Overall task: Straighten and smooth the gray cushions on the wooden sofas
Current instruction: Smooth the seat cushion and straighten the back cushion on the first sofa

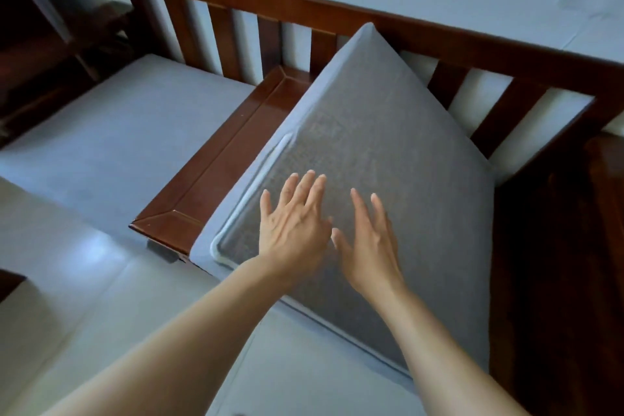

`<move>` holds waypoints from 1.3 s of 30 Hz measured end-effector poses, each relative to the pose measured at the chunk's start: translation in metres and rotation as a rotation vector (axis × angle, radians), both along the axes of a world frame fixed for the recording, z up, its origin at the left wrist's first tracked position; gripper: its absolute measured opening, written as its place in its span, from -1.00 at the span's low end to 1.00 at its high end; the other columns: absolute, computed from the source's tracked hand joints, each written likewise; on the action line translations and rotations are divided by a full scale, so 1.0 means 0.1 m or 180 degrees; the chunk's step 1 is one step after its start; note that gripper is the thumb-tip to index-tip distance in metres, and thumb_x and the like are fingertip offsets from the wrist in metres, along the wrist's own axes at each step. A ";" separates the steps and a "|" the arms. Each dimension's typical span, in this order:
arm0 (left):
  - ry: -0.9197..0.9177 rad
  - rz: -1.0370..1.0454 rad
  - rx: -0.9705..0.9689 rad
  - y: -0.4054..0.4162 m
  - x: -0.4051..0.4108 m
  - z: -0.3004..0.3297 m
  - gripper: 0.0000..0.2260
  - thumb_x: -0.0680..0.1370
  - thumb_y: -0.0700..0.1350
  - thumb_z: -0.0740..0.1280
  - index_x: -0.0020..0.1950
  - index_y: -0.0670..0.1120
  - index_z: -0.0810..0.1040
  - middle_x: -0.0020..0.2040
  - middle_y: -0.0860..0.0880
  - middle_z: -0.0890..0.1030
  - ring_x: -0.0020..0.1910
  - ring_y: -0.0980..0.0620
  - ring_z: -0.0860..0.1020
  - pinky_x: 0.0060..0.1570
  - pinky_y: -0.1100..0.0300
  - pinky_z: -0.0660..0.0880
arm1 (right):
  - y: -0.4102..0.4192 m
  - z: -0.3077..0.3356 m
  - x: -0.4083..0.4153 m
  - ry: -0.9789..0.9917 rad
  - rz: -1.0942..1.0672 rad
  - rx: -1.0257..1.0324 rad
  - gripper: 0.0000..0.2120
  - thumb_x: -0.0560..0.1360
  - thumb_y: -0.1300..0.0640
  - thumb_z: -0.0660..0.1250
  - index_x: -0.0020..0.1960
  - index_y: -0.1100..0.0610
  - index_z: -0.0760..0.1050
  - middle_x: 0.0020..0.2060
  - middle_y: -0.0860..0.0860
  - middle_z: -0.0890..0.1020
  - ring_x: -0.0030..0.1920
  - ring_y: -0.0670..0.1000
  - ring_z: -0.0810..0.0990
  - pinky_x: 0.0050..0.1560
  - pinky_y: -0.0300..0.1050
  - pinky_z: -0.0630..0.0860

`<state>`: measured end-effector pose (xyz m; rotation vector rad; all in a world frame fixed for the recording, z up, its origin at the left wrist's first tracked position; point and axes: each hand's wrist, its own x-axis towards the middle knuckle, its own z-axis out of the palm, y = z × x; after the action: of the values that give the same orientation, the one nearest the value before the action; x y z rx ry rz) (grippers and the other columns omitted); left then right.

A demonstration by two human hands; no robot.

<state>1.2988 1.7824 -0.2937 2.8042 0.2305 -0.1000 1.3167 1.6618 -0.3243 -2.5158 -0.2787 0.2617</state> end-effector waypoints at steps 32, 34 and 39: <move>0.1674 0.2029 -0.3057 1.78 0.52 -1.07 -0.12 0.39 0.48 0.17 0.40 -0.21 0.38 0.30 -0.15 0.49 0.22 -0.17 0.48 0.13 0.05 0.38 | 1.77 0.06 -0.19 0.0621 -0.0771 -0.0552 -0.04 0.47 -0.17 0.29 0.46 -0.21 -0.44 0.49 0.13 -0.36 0.51 0.21 -0.29 0.42 0.36 0.02; 0.1615 0.2065 -0.3012 1.74 0.51 -1.03 -0.14 0.40 0.47 0.17 0.39 -0.21 0.39 0.30 -0.15 0.49 0.22 -0.17 0.48 0.13 0.05 0.38 | 1.74 0.10 -0.22 0.0627 -0.0774 -0.0481 -0.04 0.47 -0.16 0.30 0.47 -0.20 -0.43 0.49 0.14 -0.37 0.50 0.20 -0.32 0.43 0.36 -0.03; 0.1488 0.2010 -0.2930 1.50 0.46 -0.77 -0.15 0.42 0.45 0.17 0.40 -0.23 0.36 0.26 -0.15 0.49 0.07 -0.13 0.47 -0.01 0.08 0.36 | 1.49 0.32 -0.28 0.0611 -0.0824 -0.0291 -0.06 0.49 -0.13 0.29 0.48 -0.21 -0.42 0.49 0.12 -0.37 0.50 0.17 -0.34 0.44 0.36 -0.07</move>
<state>1.3444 1.9324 -0.3709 1.6710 0.8958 -0.5476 1.2882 1.8111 -0.2928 -2.5585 0.1375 0.4152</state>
